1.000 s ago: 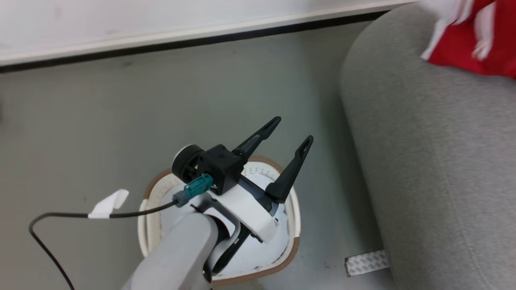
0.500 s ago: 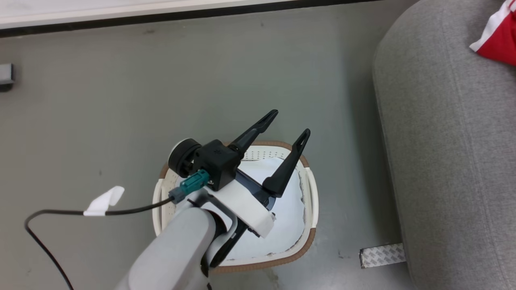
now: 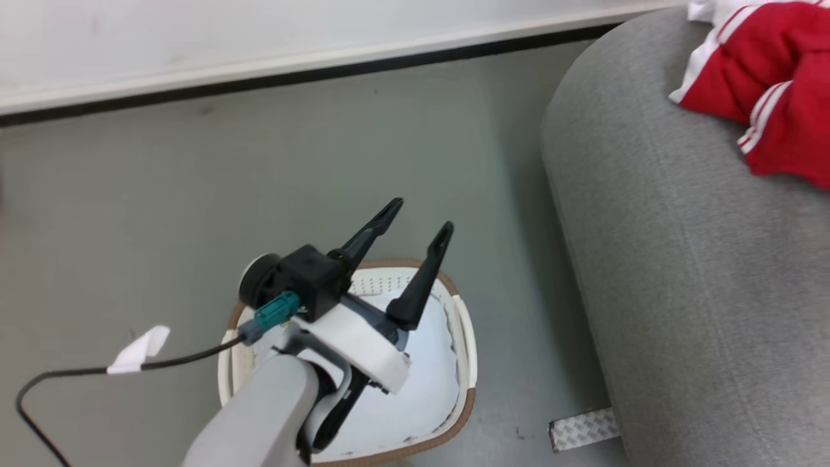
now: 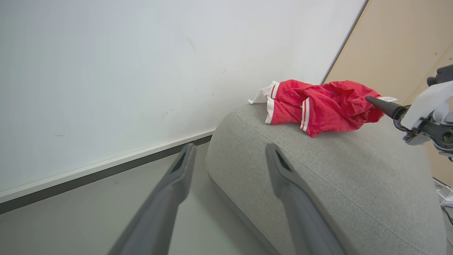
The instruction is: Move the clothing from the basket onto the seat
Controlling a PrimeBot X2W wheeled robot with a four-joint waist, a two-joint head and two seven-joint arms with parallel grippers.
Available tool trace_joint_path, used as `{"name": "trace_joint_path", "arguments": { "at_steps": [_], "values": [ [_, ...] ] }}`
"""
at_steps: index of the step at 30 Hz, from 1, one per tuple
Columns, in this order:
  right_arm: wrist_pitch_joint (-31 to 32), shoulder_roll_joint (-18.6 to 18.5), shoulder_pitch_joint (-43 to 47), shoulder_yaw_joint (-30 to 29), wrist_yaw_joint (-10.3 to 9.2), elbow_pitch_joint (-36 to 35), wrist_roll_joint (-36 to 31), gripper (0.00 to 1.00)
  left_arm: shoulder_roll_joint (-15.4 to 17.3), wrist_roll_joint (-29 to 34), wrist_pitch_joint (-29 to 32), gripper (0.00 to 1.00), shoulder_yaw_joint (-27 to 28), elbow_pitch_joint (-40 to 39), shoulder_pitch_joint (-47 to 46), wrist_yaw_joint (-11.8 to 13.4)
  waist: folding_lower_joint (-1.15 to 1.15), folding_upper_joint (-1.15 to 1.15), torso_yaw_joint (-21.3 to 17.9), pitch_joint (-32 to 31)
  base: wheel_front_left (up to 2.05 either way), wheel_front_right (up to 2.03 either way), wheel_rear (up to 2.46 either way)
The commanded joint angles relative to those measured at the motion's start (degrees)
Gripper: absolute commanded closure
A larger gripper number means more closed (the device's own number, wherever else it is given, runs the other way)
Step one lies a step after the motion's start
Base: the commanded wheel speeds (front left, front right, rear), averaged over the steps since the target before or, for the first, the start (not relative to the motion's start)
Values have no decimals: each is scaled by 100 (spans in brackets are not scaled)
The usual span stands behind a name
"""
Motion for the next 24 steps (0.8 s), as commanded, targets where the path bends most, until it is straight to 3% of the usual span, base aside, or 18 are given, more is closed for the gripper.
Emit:
{"name": "trace_joint_path", "arguments": {
  "at_steps": [1,13,17,24],
  "values": [
    [-18,77,202,56,-13,-165,-52,0,66,-32,-28,0,50,23,112,57,0,0,-138,-187,0,0,0],
    [-18,893,2219,1163,-13,-2415,-301,0,412,-156,-562,0,630,334,1190,770,0,0,-233,-1123,0,0,0],
    [-17,1131,2798,1440,-13,-3162,-451,0,429,-233,-716,0,918,525,1633,989,0,0,-165,-1370,0,0,0],
    [-16,1341,3771,2034,-14,-4098,-738,0,258,-144,-771,0,1643,661,2354,1159,0,0,22,-1758,0,0,0]
  ]
}}
